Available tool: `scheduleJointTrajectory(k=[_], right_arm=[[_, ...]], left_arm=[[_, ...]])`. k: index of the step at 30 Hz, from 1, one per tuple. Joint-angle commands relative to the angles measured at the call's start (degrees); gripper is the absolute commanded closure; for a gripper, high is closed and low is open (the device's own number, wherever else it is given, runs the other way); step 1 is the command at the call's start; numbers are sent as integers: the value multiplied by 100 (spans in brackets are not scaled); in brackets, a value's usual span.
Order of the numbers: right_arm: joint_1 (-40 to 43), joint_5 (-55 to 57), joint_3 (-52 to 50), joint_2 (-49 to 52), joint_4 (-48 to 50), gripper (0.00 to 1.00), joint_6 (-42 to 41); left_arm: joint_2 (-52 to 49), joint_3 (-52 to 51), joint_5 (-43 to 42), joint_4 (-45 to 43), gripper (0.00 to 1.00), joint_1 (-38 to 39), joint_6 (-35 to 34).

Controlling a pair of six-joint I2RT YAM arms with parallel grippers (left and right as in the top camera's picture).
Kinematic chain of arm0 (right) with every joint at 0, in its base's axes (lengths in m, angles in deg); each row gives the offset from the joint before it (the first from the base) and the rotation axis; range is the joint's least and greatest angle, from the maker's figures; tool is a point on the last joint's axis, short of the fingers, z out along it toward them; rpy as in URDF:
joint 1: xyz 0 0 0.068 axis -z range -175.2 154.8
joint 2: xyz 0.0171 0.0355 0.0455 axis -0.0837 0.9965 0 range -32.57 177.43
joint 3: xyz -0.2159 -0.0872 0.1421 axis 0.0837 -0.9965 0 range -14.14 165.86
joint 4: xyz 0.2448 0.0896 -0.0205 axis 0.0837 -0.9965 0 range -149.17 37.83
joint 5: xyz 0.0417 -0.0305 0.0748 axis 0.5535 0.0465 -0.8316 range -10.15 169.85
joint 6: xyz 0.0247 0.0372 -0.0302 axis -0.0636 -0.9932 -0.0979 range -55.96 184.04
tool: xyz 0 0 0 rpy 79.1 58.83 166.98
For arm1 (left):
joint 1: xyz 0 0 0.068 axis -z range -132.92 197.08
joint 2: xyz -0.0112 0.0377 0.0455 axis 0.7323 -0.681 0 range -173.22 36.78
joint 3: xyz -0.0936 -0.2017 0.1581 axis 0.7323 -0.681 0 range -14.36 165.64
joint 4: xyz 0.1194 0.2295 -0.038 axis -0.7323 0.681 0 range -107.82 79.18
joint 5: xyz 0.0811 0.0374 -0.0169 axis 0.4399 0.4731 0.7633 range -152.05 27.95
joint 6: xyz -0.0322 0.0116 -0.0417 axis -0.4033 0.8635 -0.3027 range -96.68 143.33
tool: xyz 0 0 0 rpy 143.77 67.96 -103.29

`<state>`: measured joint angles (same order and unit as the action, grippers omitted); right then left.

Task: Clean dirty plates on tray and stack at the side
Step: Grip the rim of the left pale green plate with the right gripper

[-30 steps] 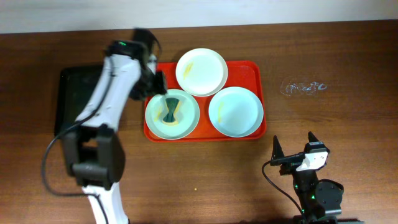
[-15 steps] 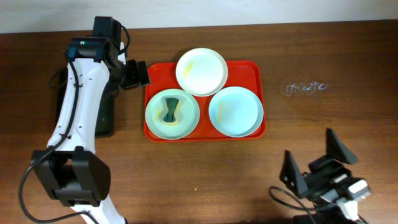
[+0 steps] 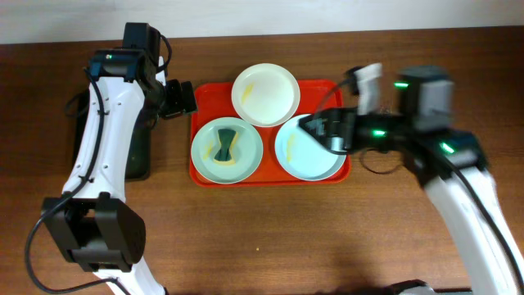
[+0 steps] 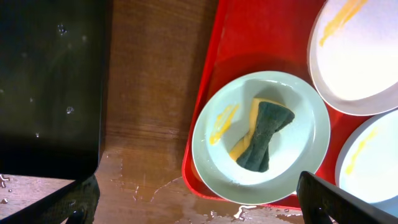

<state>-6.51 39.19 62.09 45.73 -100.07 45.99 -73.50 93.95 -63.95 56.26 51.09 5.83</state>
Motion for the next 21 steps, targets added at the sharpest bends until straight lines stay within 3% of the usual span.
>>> scheduleJointTrajectory(k=[1, 3, 6, 7, 8, 9, 13, 21], right_arm=[[-616, 1904, 1272, 1401, -1156, 13, 105], [-835, 1829, 1762, 2116, -990, 13, 101], [-1069, 1825, 1757, 2656, -719, 11, 59], [-1178, 1825, 1757, 2896, -706, 14, 59], [-1263, 1827, 1757, 3071, -656, 23, 61], [-1370, 1860, 1755, 3303, -452, 41, 59], [-1565, 1893, 1755, 3921, 76, 58, 61], [-1574, 2138, 1740, 4496, 433, 55, 61]], left_arm=[[-50, 4, 20, -120, 0, 11, 44], [-50, 4, 22, -129, 1, 11, 46], [-50, -52, 22, -122, 0, 11, 46], [-50, -94, 22, -181, 0, 11, 44], [-50, -127, 20, -229, 0, 11, 44], [-50, -170, 20, -271, 0, 11, 44], [-61, -234, 20, -293, 0, 11, 44], [-61, -234, 17, -293, 1, 11, 44]])
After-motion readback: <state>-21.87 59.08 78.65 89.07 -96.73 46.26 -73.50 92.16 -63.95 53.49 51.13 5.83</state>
